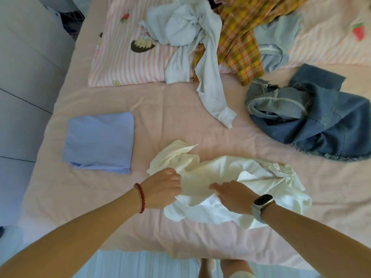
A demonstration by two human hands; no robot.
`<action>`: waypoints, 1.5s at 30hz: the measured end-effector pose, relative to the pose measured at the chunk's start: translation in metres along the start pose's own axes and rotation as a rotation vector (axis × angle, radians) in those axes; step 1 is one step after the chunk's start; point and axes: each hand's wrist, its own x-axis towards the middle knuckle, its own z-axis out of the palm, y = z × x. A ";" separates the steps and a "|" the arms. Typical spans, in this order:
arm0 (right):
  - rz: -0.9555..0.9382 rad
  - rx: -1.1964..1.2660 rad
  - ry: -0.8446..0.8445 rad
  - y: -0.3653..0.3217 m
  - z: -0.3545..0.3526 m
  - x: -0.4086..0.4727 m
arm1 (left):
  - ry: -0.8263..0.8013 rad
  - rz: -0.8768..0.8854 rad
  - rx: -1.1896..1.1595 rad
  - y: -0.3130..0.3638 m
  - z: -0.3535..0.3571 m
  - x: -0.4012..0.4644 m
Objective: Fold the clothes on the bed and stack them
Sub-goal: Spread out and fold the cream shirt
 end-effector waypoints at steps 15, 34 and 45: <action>0.204 0.812 0.936 -0.027 -0.377 -0.115 | 1.092 -0.667 -0.782 -0.069 -0.375 -0.033; -0.122 0.627 1.322 -0.146 -0.468 -0.189 | 1.254 -0.426 -1.305 0.001 -0.551 -0.104; -0.179 0.818 1.383 -0.138 -0.486 -0.246 | 1.170 -0.282 -1.028 0.003 -0.512 -0.109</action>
